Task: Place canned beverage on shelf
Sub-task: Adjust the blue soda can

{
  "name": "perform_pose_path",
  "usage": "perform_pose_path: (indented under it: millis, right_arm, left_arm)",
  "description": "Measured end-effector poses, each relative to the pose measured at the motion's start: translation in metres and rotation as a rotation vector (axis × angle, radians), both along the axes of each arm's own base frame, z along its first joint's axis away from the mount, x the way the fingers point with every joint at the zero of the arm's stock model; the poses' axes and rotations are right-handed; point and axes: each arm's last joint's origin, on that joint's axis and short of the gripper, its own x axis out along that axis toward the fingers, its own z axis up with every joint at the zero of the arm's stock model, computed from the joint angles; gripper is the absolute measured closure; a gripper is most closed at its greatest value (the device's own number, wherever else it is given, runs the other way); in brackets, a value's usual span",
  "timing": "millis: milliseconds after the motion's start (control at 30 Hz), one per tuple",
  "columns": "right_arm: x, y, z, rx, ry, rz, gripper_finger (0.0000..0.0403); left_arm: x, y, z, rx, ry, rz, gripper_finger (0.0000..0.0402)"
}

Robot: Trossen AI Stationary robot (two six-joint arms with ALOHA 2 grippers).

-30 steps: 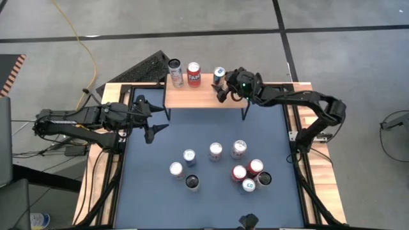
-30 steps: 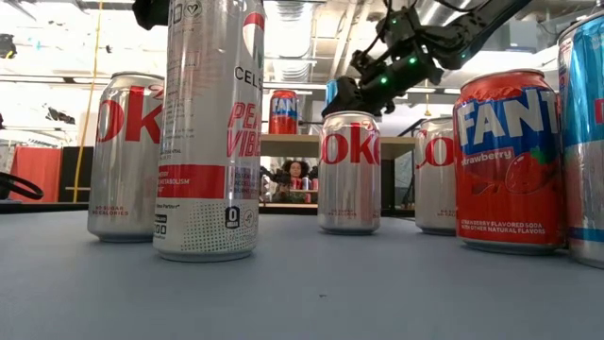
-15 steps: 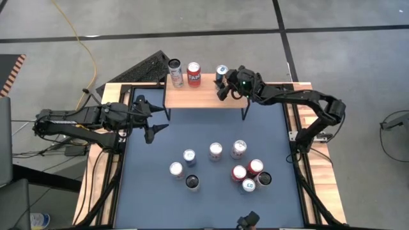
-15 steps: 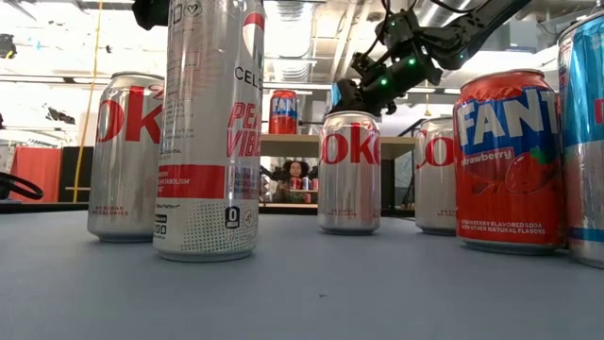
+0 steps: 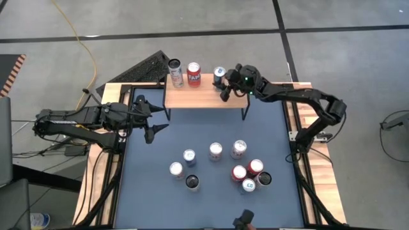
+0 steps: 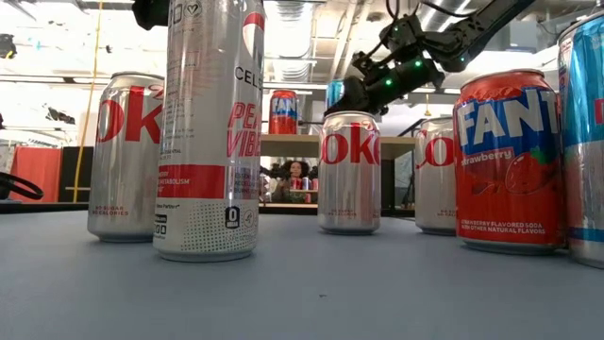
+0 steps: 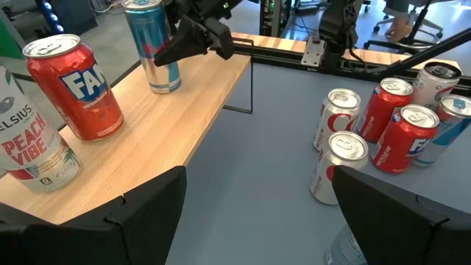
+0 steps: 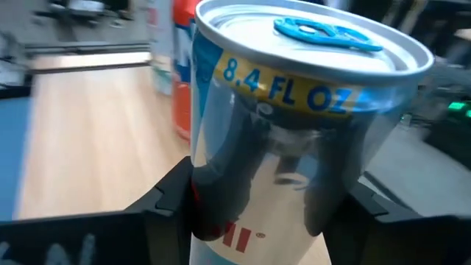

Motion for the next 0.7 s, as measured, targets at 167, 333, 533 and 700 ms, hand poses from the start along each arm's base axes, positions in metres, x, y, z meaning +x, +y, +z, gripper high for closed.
perform_pose_path:
  millis: [167, 333, 533, 700]
  right_arm:
    - [-0.009, -0.013, 0.001, 0.018, -0.031, 0.071, 0.0197]
    - [-0.014, -0.019, 0.004, -0.02, -0.054, 0.125, 0.0195]
    - [-0.007, -0.016, 0.008, -0.103, -0.045, 0.276, 0.0194]
    - [0.004, -0.019, 0.007, -0.133, -0.024, 0.309, 0.0194]
  left_arm:
    - [0.0, 0.0, 0.0, 0.0, 0.001, 0.0, 0.0069]
    - [0.0, 0.0, 0.0, 0.018, 0.003, -0.006, 0.0069]
    - [0.0, 0.0, 0.0, 0.018, 0.003, -0.007, 0.0069]
    - [0.0, 0.0, 0.0, 0.018, 0.002, -0.007, 0.0069]
